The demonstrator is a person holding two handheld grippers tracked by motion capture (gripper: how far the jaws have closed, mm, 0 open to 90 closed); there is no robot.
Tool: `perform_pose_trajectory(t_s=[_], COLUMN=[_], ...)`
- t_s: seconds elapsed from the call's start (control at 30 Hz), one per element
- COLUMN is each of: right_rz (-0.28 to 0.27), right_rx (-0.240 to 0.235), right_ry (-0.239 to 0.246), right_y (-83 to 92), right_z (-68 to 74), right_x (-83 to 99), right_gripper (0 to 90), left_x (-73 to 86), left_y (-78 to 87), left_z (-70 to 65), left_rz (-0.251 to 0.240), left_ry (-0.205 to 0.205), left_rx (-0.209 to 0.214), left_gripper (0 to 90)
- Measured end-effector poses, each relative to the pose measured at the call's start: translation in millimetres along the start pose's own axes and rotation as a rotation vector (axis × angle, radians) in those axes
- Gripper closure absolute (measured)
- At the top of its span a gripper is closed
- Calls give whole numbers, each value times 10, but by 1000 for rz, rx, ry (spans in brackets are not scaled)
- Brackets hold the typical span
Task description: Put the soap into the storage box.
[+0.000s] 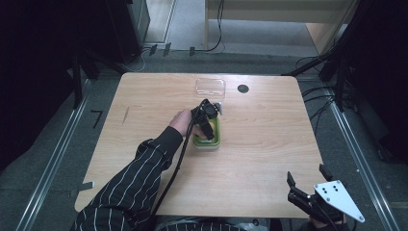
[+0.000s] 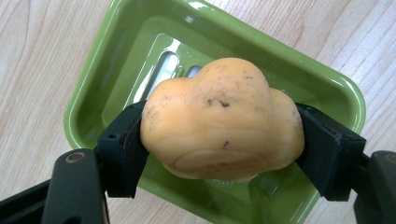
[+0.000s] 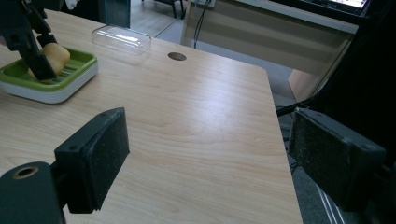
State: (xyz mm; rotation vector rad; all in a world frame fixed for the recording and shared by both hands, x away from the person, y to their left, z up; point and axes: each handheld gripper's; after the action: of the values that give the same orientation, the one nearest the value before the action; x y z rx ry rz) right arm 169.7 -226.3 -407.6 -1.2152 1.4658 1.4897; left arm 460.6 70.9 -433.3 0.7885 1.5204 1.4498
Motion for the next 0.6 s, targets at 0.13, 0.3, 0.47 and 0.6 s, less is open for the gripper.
perform_pose_trajectory(t_s=[0.13, 0.3, 0.47, 0.6], right_rz=[0, -2, 0, -1], right_rx=[0, 0, 1, 1], right_ry=[0, 1, -1, -2], right_y=[2, 2, 3, 3], right_z=[0, -1, -2, -3], right_x=[0, 0, 0, 0], right_gripper=[130, 130, 130, 130], left_x=[-8, -16, -12, -7], left_y=[-10, -28, -44, -52], left_z=[-10, -18, -6, -3], left_rz=[2, 1, -3, -1], left_ry=[-18, -29, -22, -13], left_rx=[-2, 3, 12, 18], left_gripper=[259, 258, 256, 254])
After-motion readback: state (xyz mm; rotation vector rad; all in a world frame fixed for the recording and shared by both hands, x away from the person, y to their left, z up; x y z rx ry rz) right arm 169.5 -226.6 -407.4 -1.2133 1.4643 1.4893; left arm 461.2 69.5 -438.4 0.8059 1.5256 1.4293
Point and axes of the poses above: each handheld gripper's, and its own axes: y roughly backward along the jaws, x roughly out of its underside, z roughly to its left, and after that the axes turned 4 degrees about -y, right-handed
